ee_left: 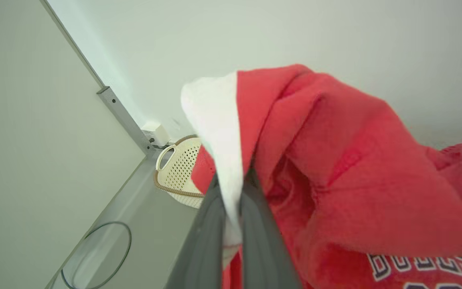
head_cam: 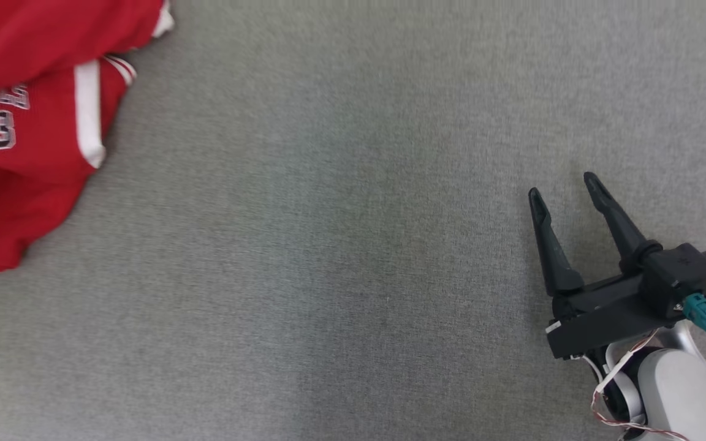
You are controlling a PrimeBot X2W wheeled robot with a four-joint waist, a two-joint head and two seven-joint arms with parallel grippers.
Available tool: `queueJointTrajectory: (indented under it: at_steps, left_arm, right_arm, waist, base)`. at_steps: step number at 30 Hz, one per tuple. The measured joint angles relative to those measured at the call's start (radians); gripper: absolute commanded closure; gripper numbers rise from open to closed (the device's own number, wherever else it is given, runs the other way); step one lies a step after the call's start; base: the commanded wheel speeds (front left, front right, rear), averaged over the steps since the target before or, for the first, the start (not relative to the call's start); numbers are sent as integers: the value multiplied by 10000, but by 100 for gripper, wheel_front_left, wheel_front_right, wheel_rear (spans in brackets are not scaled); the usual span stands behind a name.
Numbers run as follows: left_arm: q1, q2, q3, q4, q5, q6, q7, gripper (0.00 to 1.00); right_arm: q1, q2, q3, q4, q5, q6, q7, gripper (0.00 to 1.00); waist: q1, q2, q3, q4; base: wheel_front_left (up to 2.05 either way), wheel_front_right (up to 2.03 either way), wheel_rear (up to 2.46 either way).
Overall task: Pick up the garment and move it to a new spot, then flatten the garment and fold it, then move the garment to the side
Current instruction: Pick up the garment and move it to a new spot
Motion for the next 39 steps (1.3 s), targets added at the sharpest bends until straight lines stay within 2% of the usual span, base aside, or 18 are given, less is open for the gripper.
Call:
queueJointTrajectory:
  at_steps: [6,15,23,29,35,39]
  left_arm:
    - [70,-336,203,-1206,-102,234,-336,100]
    - [2611,-1118,224,-4635,-320,660,-357,100]
    - [5490,-1785,-217,-8259,-869,1285,1264,100]
    - [6531,-2393,-1066,-10483,-953,1536,1885,100]
    - [6771,-3210,-2019,-10980,-1221,1315,2173,100]
    - [6420,-3745,-2984,-10713,-1137,880,2351,100]
  right_arm:
    - [129,290,-19,378,109,0,-255,0]
    - [541,671,-104,878,318,0,-591,0]
    - [882,899,-320,1108,382,0,-765,0]
    - [915,1057,-468,1168,382,0,-861,0]
    - [765,1229,-368,1383,405,0,-1049,0]
    - [616,1273,-261,1505,418,0,-1151,0]
  waist:
    - [-1,-1,-757,127]
    - [-3,-3,-1999,113]
    - [-3,-3,-2745,-144]
    - [-2,-3,-2866,-523]
    - [-1,-2,-2847,-1045]
    - [-1,-2,-2790,-1559]
  base:
    - [0,0,0]
    - [0,0,0]
    - [0,0,0]
    - [0,0,0]
    - [0,0,0]
    - [0,0,0]
